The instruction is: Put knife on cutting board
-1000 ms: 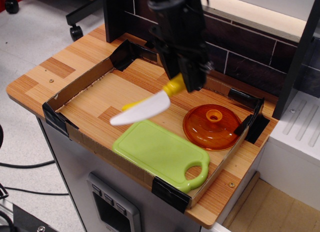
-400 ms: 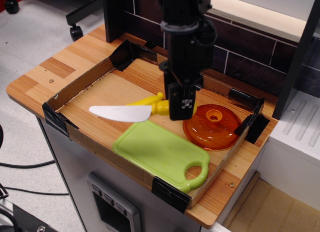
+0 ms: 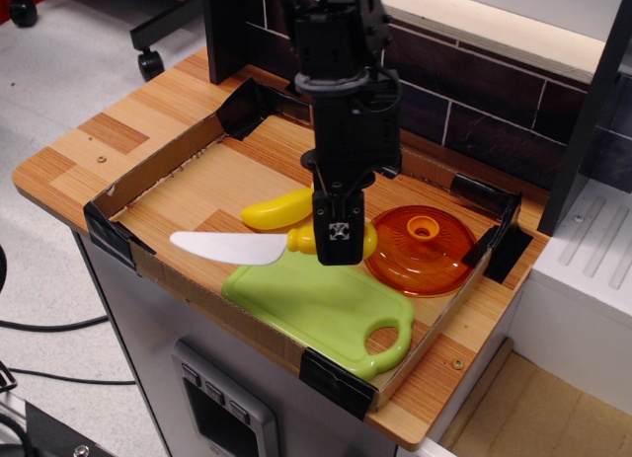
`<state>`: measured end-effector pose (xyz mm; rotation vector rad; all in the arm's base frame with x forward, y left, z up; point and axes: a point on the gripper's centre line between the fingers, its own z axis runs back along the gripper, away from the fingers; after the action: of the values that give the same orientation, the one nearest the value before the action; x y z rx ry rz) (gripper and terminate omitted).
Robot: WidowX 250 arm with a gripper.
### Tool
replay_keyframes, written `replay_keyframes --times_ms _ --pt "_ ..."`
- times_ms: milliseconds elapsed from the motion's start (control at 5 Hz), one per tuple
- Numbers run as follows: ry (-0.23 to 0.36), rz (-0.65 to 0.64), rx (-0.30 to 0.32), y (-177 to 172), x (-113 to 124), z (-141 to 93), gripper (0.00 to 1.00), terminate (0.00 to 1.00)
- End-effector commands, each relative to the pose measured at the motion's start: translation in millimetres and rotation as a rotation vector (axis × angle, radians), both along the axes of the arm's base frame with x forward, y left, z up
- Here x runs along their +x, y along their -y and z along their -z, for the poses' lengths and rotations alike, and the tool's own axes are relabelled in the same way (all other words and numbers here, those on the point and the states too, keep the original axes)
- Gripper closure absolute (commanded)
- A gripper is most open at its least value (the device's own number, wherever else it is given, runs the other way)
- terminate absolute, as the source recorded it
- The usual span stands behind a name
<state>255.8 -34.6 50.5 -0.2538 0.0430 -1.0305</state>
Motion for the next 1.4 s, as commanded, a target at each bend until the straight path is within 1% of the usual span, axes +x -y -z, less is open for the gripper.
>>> replay_keyframes --times_ms 0,200,400,600,800,1000,1200 --pt "0.083 0.009 0.022 3 10 13 1.0 0.0" --pt "0.092 -0.01 0.03 9 19 23 1.0 0.0" --pt "0.108 0.007 0.031 15 16 25 1.0 0.0" --pt "0.092 -0.048 0.014 17 14 24 0.0 0.0" --pt "0.074 -0.131 -0.052 12 17 11 0.0 0.0" --pt "0.142 -0.328 -0.109 8 27 -19 0.0 0.0" --pt "0.21 -0.575 -0.116 -8 44 -54 0.0 0.0"
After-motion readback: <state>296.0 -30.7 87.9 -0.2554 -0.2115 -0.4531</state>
